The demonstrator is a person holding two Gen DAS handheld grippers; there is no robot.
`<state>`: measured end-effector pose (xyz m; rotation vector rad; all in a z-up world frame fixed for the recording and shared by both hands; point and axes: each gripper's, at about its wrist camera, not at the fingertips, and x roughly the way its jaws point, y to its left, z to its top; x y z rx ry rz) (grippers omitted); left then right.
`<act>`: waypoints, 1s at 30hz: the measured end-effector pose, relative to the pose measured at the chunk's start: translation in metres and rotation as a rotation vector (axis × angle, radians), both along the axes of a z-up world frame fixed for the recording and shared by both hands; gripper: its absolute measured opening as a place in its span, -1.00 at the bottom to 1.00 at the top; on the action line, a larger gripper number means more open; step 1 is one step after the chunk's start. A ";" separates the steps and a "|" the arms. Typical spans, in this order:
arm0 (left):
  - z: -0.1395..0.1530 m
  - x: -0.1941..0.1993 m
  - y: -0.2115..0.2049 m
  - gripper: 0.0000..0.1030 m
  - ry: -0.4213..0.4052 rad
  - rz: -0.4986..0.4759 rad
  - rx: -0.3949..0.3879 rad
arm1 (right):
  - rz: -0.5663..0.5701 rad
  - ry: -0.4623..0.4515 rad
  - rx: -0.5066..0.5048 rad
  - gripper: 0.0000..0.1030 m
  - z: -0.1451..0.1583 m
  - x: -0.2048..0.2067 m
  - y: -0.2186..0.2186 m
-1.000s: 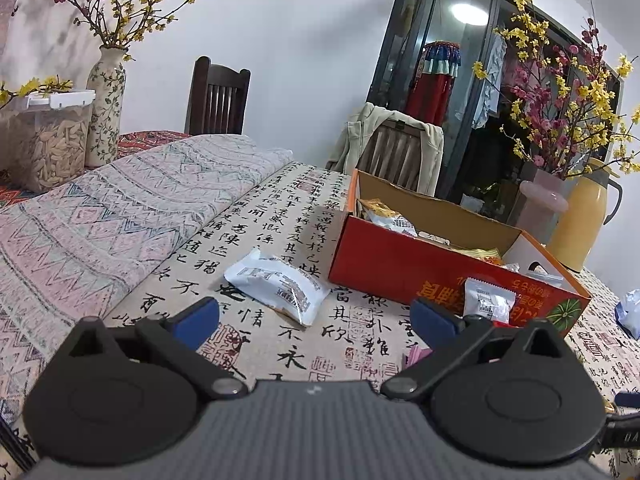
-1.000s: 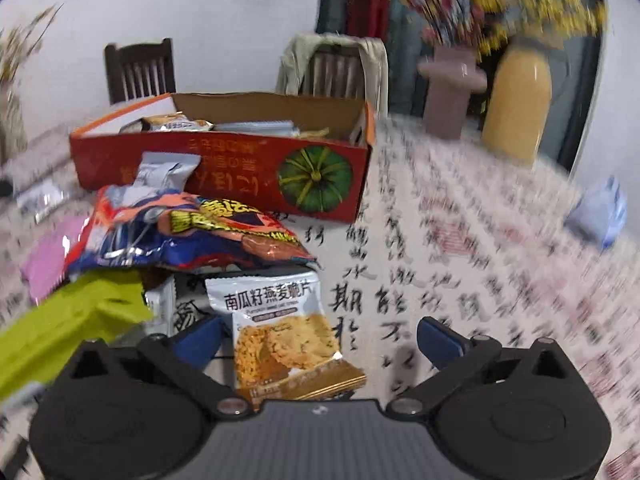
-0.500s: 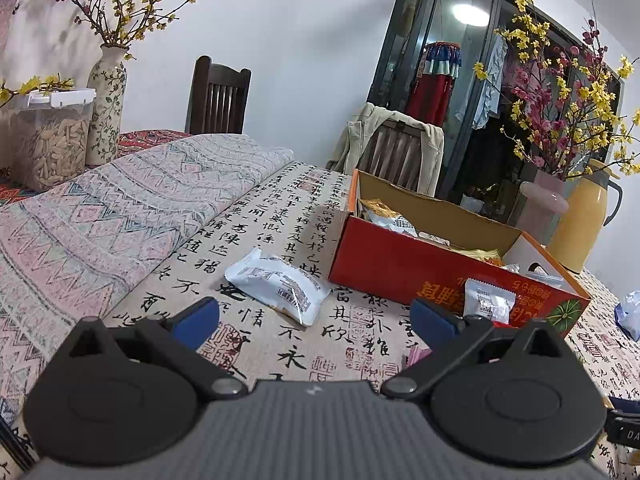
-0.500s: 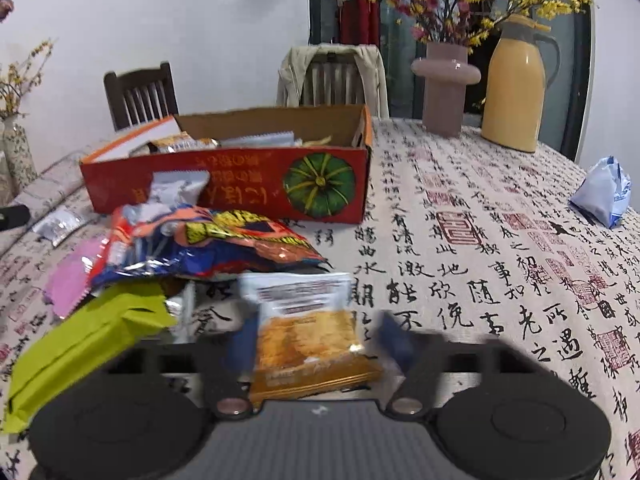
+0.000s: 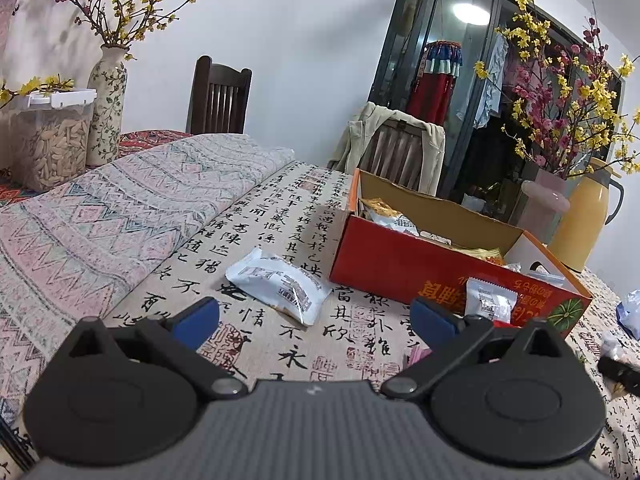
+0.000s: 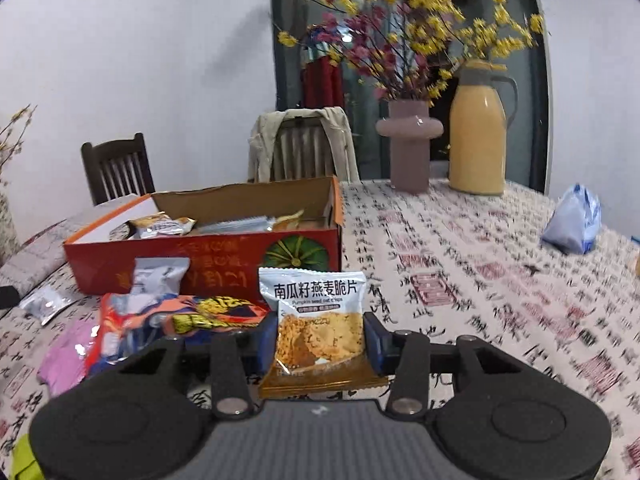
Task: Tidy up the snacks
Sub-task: 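Lift the gold packet with the right gripper while the left gripper approaches the white packet, then grasp the white packet with the left gripper while the right gripper holds the gold packet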
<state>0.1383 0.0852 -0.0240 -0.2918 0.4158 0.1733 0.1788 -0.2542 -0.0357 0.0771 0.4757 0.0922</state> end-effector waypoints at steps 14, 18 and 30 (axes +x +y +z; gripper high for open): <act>0.021 0.052 0.017 1.00 0.218 -0.022 0.167 | 0.017 0.020 0.085 -0.16 -0.010 0.003 -0.009; 0.014 0.084 0.021 1.00 0.310 -0.039 0.187 | 0.017 0.014 0.101 -0.15 -0.010 0.003 -0.011; -0.014 0.129 0.029 1.00 0.433 -0.088 0.167 | 0.030 0.014 0.122 -0.14 -0.010 0.003 -0.013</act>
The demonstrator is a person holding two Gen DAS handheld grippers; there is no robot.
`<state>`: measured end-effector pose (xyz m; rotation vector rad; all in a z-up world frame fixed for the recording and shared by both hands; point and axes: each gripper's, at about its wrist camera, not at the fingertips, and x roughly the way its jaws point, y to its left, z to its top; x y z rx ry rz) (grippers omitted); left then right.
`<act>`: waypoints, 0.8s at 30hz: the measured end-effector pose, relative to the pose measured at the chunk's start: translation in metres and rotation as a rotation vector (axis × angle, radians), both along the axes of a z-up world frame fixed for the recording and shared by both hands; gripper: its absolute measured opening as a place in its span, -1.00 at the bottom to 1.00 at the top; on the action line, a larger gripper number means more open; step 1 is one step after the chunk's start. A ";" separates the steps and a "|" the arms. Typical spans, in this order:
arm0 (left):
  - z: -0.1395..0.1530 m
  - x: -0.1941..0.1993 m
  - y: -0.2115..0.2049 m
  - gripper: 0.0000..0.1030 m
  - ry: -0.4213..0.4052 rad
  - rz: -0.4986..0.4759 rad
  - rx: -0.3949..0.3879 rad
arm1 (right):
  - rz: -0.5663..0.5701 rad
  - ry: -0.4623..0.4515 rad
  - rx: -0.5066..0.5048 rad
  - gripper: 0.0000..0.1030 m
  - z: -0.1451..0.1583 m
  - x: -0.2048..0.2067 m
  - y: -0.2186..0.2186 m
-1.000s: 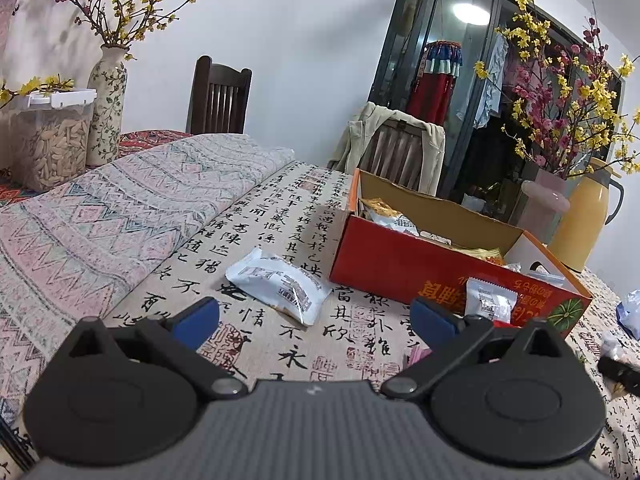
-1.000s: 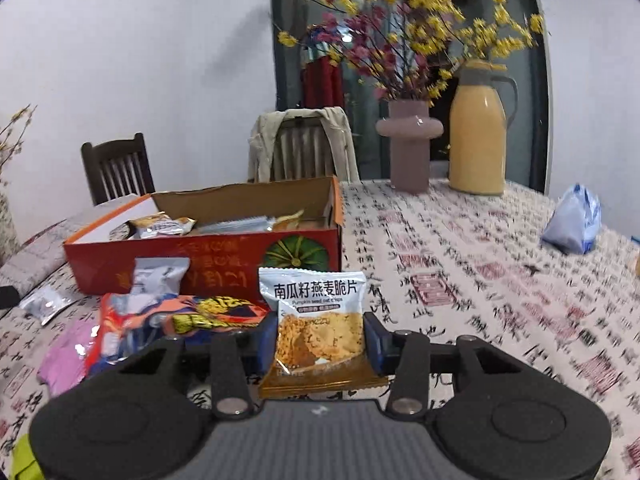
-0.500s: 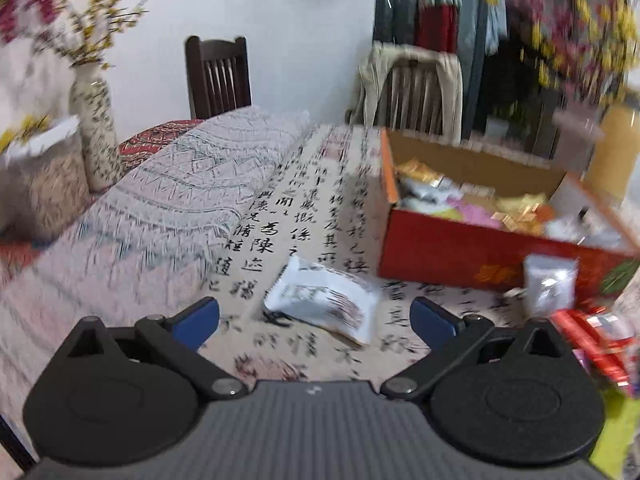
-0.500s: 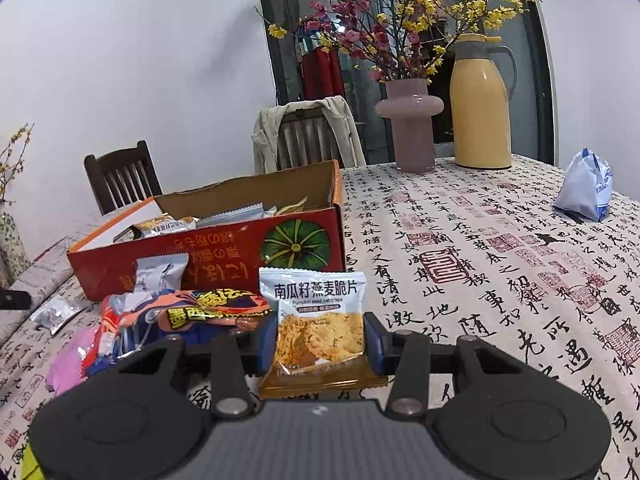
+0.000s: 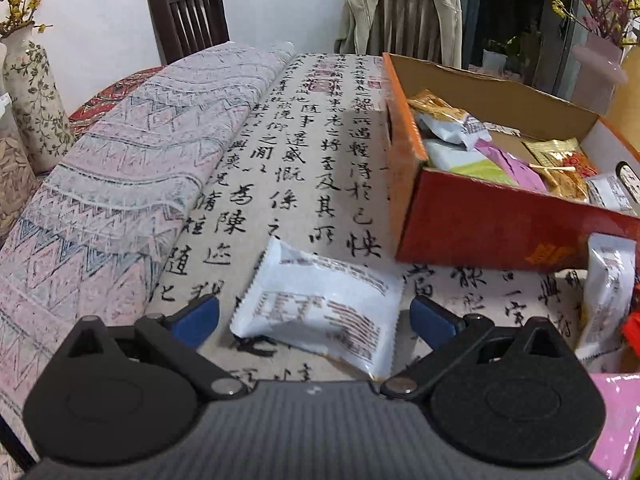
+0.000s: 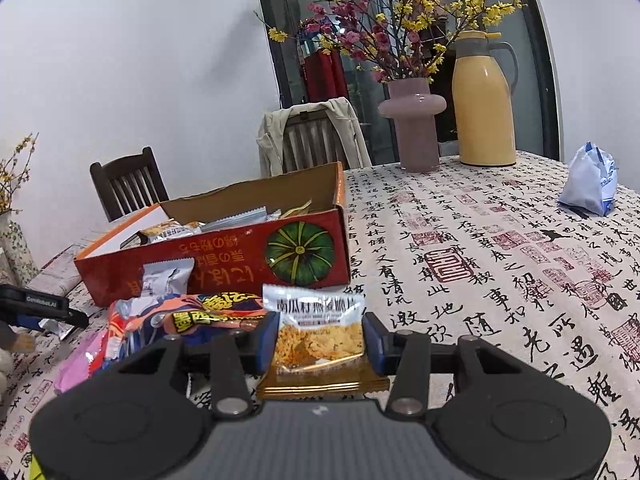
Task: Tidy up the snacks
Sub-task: 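Grasp the white packet with the left gripper while the right gripper holds the gold packet, then carry the white and gold packets over the cardboard box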
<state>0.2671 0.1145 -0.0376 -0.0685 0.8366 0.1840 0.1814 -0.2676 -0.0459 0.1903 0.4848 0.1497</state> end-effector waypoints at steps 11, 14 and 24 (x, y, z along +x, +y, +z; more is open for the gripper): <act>0.005 -0.008 -0.003 0.37 -0.048 -0.014 0.014 | 0.003 0.008 -0.002 -0.13 0.000 0.001 0.001; 0.008 -0.017 -0.005 0.14 -0.060 0.003 0.011 | 0.005 0.009 -0.002 -0.13 0.000 0.002 0.001; 0.015 -0.046 -0.013 -0.01 -0.118 -0.022 -0.002 | 0.011 0.021 -0.008 -0.10 -0.001 0.003 0.002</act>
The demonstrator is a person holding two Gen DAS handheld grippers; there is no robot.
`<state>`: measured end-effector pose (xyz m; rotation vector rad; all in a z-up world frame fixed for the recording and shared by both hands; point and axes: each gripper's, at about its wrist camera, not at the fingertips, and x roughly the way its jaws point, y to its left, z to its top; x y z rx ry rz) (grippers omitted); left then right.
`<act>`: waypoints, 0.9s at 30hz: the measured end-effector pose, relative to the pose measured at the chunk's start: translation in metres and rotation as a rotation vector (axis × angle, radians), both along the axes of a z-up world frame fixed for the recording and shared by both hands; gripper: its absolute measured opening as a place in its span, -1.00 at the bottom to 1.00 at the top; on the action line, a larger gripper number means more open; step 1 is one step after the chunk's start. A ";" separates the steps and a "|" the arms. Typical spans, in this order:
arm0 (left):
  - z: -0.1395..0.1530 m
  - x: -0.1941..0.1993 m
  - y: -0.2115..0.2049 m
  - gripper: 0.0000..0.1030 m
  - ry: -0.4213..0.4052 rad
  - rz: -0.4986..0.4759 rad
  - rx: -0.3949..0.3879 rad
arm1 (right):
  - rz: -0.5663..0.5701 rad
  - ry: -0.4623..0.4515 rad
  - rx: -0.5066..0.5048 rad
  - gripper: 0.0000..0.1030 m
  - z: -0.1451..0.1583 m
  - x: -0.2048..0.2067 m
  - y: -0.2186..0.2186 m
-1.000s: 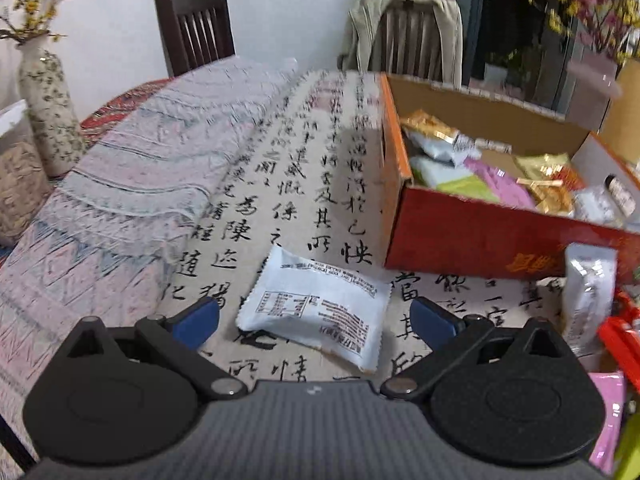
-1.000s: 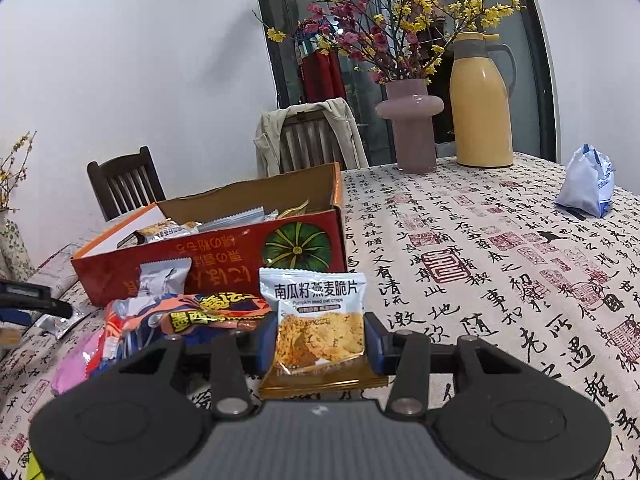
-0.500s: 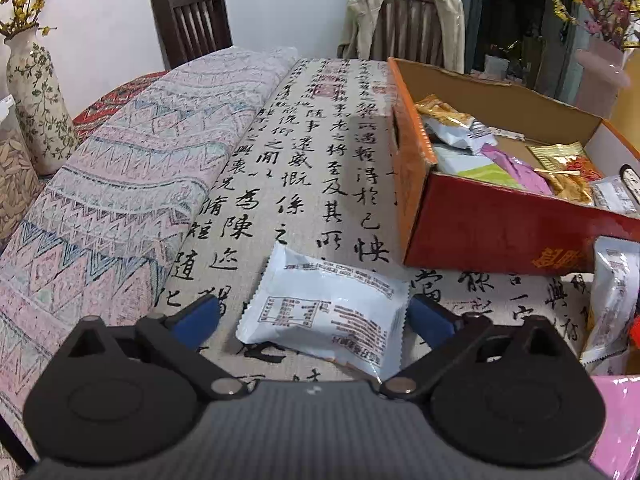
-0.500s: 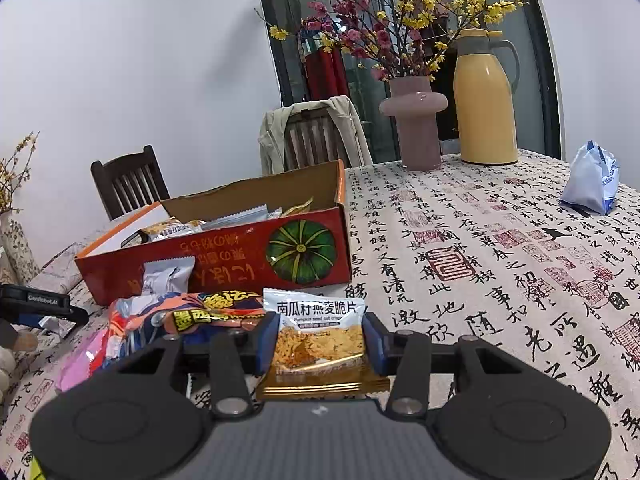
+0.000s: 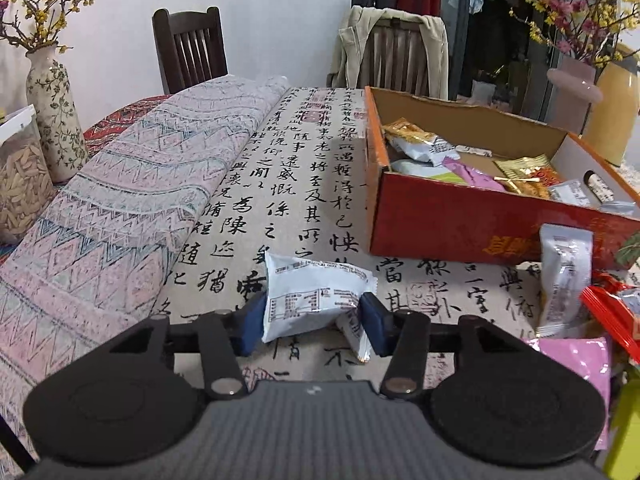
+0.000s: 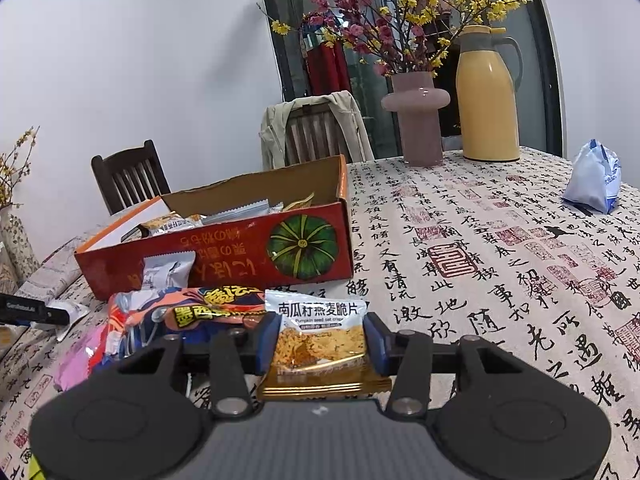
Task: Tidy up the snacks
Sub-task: 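Carry the white and gold packets over the cardboard box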
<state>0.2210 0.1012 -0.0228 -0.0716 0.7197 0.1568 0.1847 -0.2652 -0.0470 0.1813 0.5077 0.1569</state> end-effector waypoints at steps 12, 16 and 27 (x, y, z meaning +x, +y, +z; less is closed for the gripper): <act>0.019 -0.030 -0.013 -0.01 -0.096 -0.029 -0.049 | 0.000 0.021 -0.017 -0.13 -0.001 0.003 0.002; 0.025 -0.040 -0.020 -0.01 -0.131 -0.038 -0.077 | -0.001 0.021 -0.023 -0.14 -0.001 0.003 0.003; 0.036 -0.049 -0.033 -0.01 -0.183 -0.070 -0.121 | -0.017 -0.016 -0.038 -0.17 0.002 -0.003 0.004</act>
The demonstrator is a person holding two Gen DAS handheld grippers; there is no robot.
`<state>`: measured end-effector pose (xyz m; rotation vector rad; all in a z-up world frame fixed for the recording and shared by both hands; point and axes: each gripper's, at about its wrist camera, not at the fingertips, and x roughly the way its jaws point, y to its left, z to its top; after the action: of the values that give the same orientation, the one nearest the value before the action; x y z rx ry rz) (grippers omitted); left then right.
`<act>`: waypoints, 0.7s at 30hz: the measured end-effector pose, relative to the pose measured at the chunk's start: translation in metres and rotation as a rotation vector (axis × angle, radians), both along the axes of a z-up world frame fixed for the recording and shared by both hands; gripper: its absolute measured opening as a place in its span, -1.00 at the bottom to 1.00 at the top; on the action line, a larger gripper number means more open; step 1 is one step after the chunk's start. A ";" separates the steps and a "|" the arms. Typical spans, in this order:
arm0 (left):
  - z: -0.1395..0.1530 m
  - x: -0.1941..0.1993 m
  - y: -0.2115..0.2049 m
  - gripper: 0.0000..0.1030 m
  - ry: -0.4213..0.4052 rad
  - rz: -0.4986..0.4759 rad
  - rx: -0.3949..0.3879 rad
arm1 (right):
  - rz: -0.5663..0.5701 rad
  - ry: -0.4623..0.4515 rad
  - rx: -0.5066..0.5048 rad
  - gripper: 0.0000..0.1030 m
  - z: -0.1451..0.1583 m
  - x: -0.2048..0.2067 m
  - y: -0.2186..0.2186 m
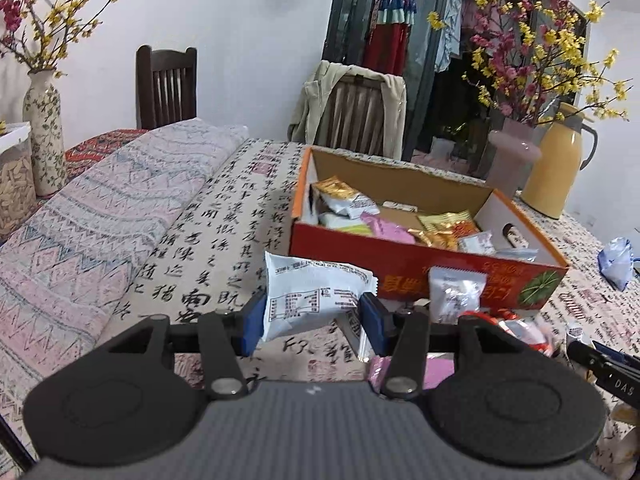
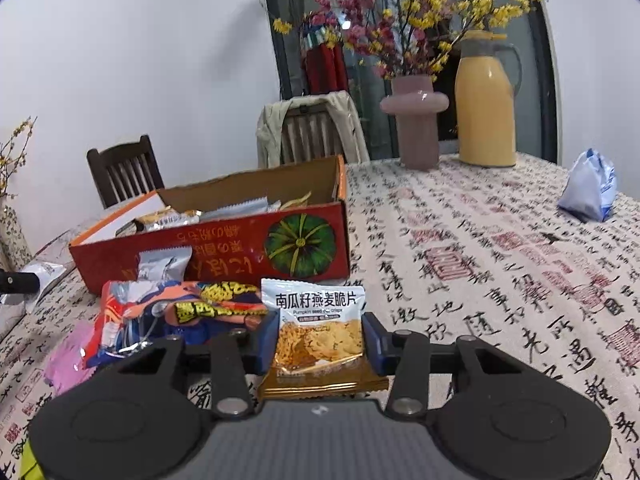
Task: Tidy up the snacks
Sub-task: 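Carry the white and gold packets over the cardboard box, then lower both packets into the box and open both grippers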
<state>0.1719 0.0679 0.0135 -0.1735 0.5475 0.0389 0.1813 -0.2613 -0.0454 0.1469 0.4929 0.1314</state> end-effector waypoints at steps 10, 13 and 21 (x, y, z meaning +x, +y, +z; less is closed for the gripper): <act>0.038 0.027 -0.033 -0.01 -0.084 -0.037 0.027 | 0.017 -0.129 -0.047 -0.16 0.046 0.014 0.009; 0.047 0.041 -0.044 -0.01 -0.107 -0.046 0.032 | 0.030 -0.170 -0.055 -0.16 0.064 0.030 0.016; 0.046 0.100 -0.060 -0.01 -0.102 -0.008 0.024 | 0.042 -0.183 -0.052 -0.16 0.084 0.093 0.037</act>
<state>0.2715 0.0084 0.0590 -0.1488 0.4456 0.0286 0.2746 -0.2242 0.0384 0.0725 0.3164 0.1707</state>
